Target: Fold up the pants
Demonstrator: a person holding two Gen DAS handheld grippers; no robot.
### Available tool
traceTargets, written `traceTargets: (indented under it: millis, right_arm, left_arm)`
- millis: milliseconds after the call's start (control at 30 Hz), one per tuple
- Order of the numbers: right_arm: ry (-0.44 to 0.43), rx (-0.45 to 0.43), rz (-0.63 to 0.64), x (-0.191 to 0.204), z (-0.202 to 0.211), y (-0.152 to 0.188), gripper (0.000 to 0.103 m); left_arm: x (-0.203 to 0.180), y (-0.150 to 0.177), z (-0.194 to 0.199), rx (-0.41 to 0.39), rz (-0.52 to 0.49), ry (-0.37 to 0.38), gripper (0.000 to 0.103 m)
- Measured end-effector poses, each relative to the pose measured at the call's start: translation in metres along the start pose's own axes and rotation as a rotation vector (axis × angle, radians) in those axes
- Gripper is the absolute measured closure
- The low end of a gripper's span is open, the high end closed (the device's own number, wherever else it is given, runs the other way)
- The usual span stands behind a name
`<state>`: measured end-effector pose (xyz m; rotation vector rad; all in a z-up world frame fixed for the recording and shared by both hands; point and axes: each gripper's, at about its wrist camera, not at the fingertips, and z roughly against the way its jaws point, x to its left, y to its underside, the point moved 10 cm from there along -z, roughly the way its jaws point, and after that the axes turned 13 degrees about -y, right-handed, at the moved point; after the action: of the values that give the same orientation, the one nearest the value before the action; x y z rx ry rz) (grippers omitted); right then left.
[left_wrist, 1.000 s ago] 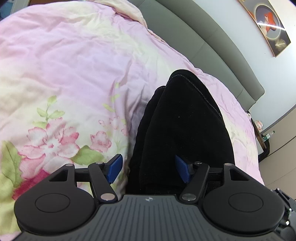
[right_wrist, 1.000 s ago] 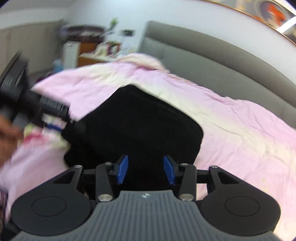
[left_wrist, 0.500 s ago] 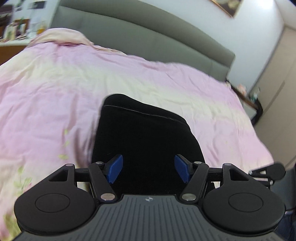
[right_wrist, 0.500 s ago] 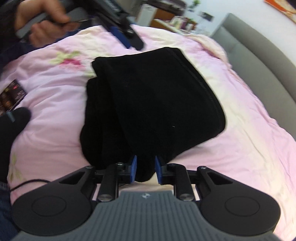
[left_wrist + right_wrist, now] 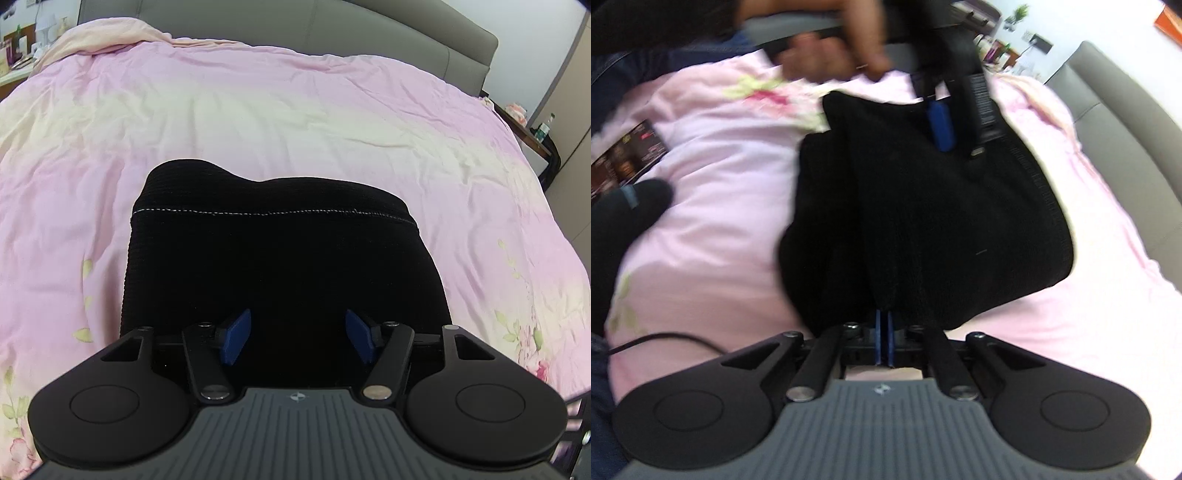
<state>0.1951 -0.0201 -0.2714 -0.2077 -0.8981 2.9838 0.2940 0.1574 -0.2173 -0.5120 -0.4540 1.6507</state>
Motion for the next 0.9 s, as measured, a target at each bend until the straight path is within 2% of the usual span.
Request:
traceTargets:
  millis: [67,133,167,233,267,367,433,467,500,533,633,667,700,767,900]
  right_arm:
    - [-0.017,0.003,-0.012,0.008,-0.003,0.004,0.103]
    - [-0.173,-0.005,-0.045,0.03,-0.008,0.008,0.103]
    - [-0.21,0.011,-0.023,0.046,-0.013,0.013,0.103]
    - [-0.092,0.05,0.089,0.06,-0.02,0.02,0.103]
    - [-0.059,0.033,0.065,0.056,-0.016,0.017,0.103]
    - [-0.044,-0.073,-0.044,0.036,0.007,0.004,0.103]
    - [-0.042,-0.161,-0.102,0.019,0.024,-0.003,0.088]
    - [-0.017,-0.185,-0.123,0.01,0.028,-0.005,0.069]
    - [0.017,-0.196,-0.131,0.002,0.03,-0.007,0.062]
    - [0.051,-0.192,-0.128,-0.004,0.03,-0.008,0.062]
    - [0.076,-0.129,-0.079,-0.011,0.015,-0.008,0.061]
    - [0.069,-0.1,-0.07,-0.012,0.006,-0.005,0.068]
    - [0.048,-0.071,-0.068,-0.011,-0.002,-0.002,0.1]
    - [0.02,-0.04,-0.084,-0.007,-0.01,0.001,0.1]
    - [0.032,-0.024,-0.106,0.006,-0.012,0.003,0.1]
  left_arm:
    - [0.002,-0.001,0.0,-0.001,-0.003,-0.001,0.033]
    - [0.005,-0.002,0.001,-0.008,-0.001,-0.016,0.034]
    - [0.006,-0.002,0.001,-0.005,0.006,-0.014,0.034]
    - [0.007,-0.003,0.003,-0.004,0.009,-0.003,0.036]
    - [0.006,-0.002,0.005,-0.01,-0.004,-0.003,0.037]
    - [0.005,0.0,0.007,-0.02,-0.026,-0.006,0.037]
    - [0.005,-0.001,0.006,-0.02,-0.013,-0.001,0.037]
    - [0.005,-0.001,0.006,-0.019,-0.007,0.002,0.037]
    - [0.005,-0.001,0.006,-0.019,-0.002,0.004,0.037]
    - [0.005,0.0,0.006,-0.019,0.0,0.004,0.037]
    - [0.002,-0.001,0.005,-0.019,-0.001,-0.002,0.037]
    - [0.002,-0.001,0.005,-0.018,0.0,-0.002,0.037]
    - [0.002,-0.001,0.005,-0.017,0.003,-0.001,0.037]
    - [0.002,0.0,0.005,-0.011,0.006,0.008,0.037]
    - [0.007,0.001,0.006,-0.018,0.012,0.02,0.04]
